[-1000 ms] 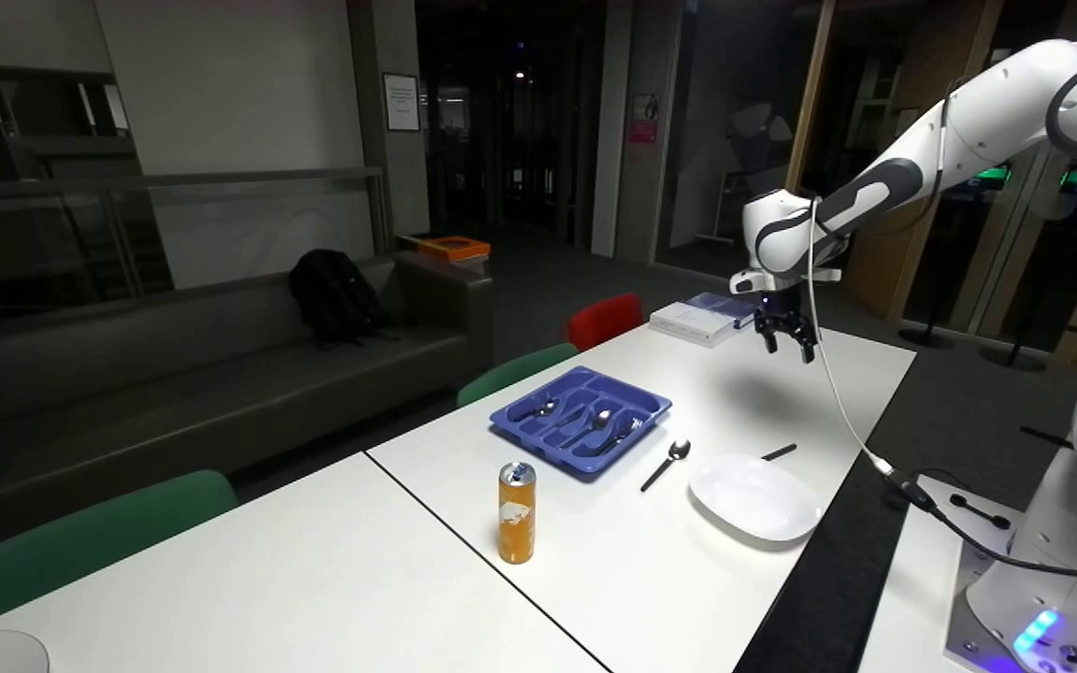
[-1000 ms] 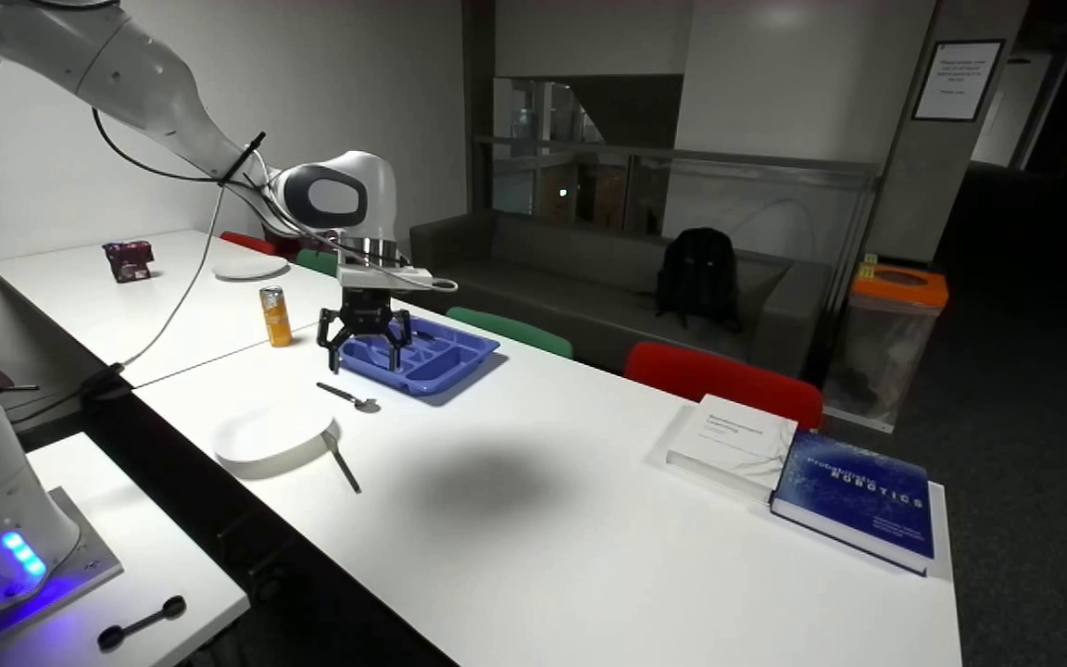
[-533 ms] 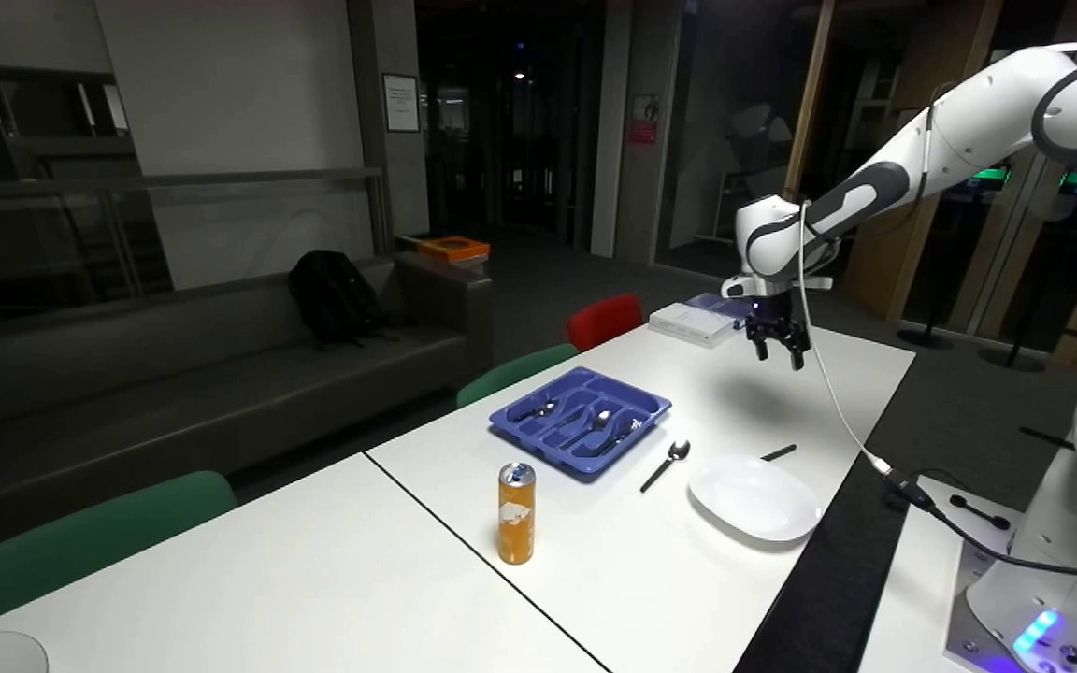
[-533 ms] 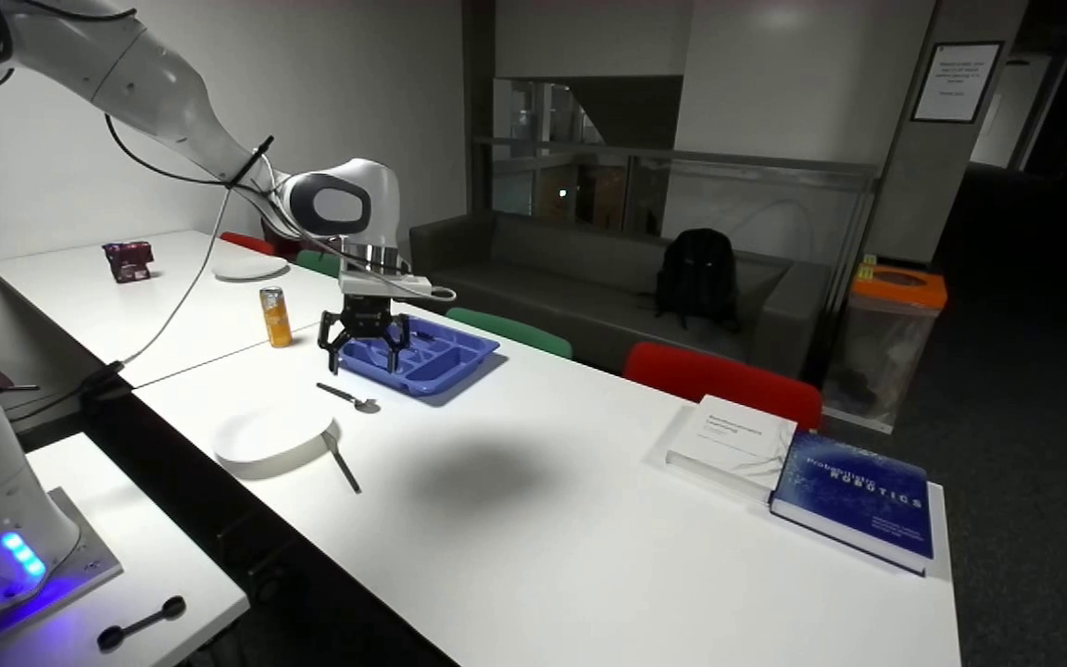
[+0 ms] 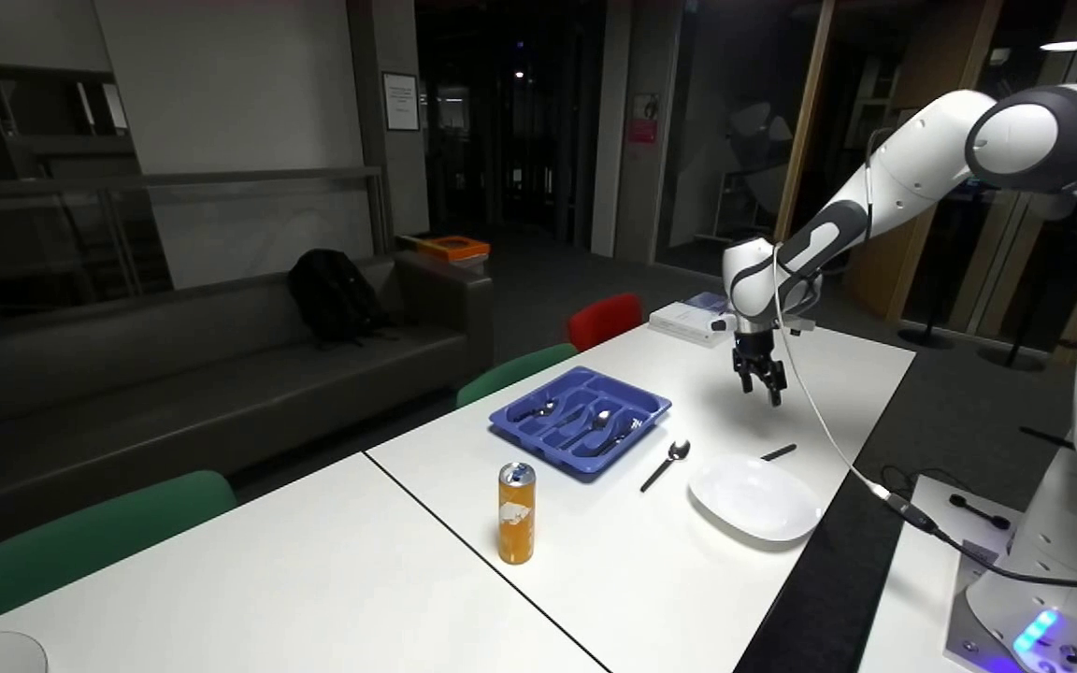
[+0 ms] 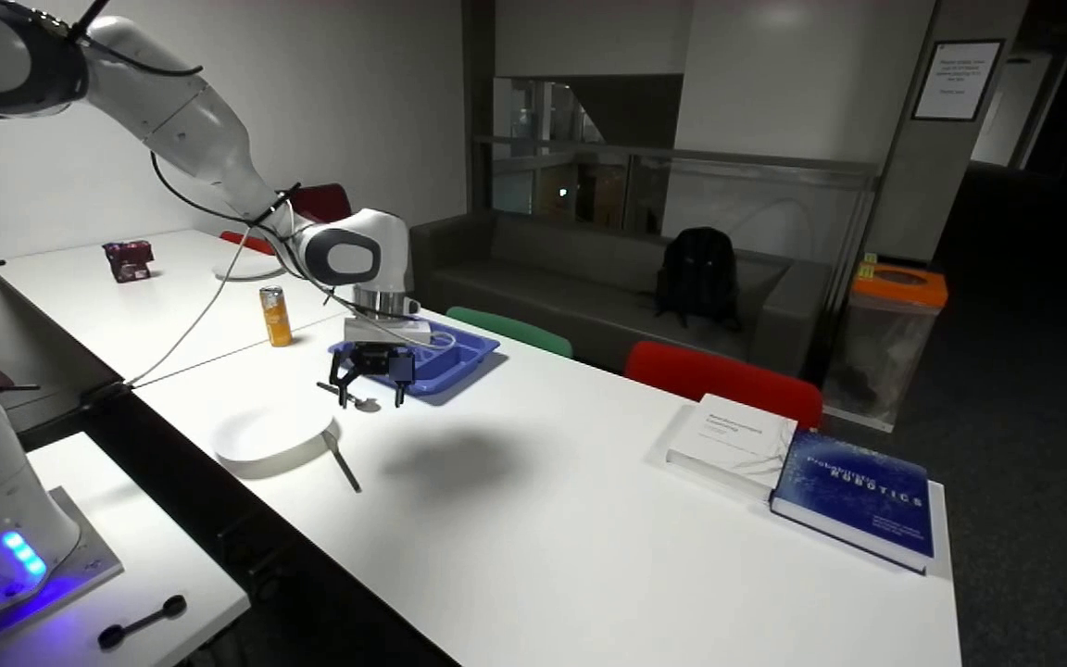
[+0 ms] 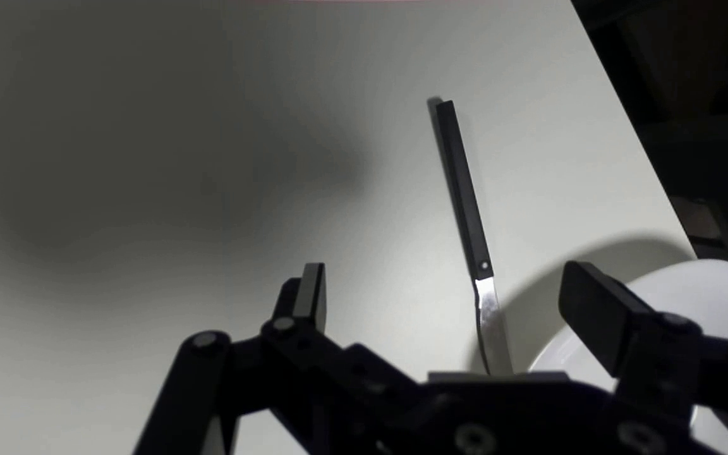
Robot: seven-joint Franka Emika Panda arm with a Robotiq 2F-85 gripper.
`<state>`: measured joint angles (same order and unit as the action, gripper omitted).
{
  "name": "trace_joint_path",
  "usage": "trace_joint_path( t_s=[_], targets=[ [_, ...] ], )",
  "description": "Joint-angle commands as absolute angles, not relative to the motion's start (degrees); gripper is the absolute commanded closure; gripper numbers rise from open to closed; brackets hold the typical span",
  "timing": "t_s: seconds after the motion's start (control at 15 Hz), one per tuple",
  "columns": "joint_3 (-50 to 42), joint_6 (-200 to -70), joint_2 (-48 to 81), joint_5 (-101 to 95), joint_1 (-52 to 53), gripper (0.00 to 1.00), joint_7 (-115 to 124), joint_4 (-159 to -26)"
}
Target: Put the knife in blue object
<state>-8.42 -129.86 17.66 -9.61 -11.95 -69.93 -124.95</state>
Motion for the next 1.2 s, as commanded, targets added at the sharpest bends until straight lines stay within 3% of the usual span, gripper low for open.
trace_joint_path(
  t_s=[0.0,0.47,0.87,1.13],
  targets=[
    [-8.6,-132.9,19.6,-12.7,-12.6,0.00,-68.7,-126.6],
    [-8.1,-133.8,20.1,-12.6,-13.9,0.00,-70.1,-130.8],
    [-9.9,-154.5,19.6,-15.1,-12.9,0.00,-60.8,-138.5],
    [-11.6,-158.4,19.4,-19.8,-12.2,0.00,-56.8,-141.2]
  ],
)
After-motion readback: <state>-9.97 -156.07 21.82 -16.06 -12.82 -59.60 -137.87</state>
